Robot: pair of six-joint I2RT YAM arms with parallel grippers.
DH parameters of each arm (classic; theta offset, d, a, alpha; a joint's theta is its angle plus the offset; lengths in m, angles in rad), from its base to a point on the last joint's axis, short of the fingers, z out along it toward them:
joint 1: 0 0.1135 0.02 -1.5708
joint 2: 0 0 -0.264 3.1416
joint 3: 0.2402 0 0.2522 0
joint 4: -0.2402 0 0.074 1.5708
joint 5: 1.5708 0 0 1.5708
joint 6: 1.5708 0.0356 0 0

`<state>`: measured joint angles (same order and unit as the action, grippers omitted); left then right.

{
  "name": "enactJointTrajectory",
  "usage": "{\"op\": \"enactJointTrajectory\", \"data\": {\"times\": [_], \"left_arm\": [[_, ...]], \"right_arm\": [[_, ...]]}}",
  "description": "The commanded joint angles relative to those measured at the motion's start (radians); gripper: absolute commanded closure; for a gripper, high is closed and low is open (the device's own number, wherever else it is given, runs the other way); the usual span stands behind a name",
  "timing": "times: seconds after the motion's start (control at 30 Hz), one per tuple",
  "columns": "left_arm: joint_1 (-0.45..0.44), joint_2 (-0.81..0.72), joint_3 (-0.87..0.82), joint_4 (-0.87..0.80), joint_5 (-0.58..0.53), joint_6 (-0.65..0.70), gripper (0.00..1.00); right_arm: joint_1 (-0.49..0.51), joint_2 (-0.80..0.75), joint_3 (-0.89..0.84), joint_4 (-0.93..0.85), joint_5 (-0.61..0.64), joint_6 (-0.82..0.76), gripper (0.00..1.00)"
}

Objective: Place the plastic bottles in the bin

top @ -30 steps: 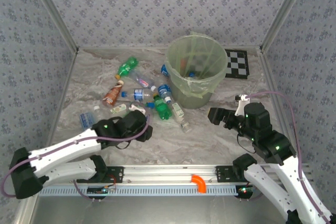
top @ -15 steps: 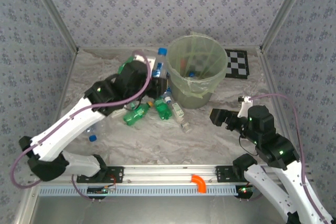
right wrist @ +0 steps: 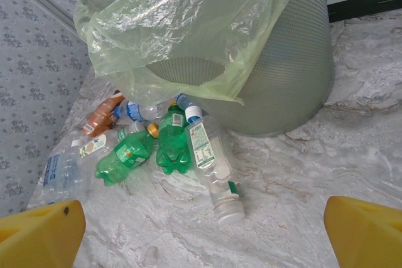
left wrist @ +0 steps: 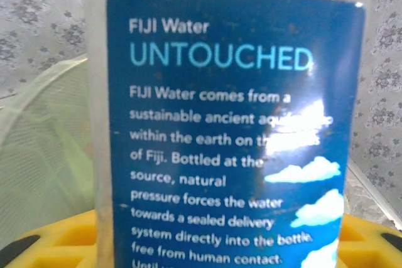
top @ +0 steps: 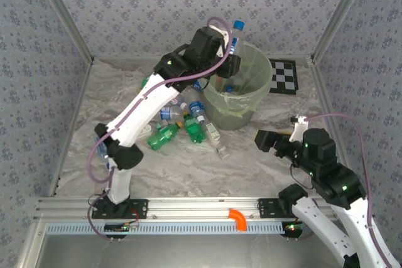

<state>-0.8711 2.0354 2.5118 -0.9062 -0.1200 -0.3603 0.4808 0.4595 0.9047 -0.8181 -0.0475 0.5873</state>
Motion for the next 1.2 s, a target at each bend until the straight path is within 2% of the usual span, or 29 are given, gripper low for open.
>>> {"op": "enactJointTrajectory", "data": {"times": [0.0, 0.17, 0.37, 0.53, 0.67, 0.8, 1.03, 1.17], "left_arm": [[0.007, 0.080, 0.138, -0.108, 0.039, 0.035, 0.48], [0.015, 0.112, 0.122, -0.117, 0.085, 0.024, 0.43], [0.015, 0.054, 0.067, -0.105, 0.098, 0.021, 0.20], [0.014, -0.088, -0.114, -0.023, 0.103, 0.016, 0.06], [0.017, -0.239, -0.320, 0.067, 0.081, 0.012, 0.00], [0.035, -0.424, -0.588, 0.175, 0.061, -0.020, 0.00], [0.136, -0.759, -1.074, 0.363, 0.056, -0.107, 0.00], [0.187, -0.882, -1.223, 0.406, 0.059, -0.114, 0.00]], "right_arm": [[0.007, -0.017, 0.033, -0.042, 0.026, 0.003, 0.01], [0.008, -0.016, 0.033, -0.040, 0.018, -0.002, 0.00], [0.010, 0.020, 0.033, -0.031, -0.006, -0.010, 0.01], [0.023, 0.049, 0.004, 0.010, -0.026, -0.007, 0.01], [0.061, 0.080, -0.020, 0.047, -0.014, -0.005, 0.01], [0.158, 0.126, -0.042, 0.094, 0.044, -0.022, 0.01], [0.413, 0.299, -0.082, 0.185, 0.301, -0.085, 0.01], [0.510, 0.420, -0.121, 0.271, 0.428, -0.136, 0.00]]}}
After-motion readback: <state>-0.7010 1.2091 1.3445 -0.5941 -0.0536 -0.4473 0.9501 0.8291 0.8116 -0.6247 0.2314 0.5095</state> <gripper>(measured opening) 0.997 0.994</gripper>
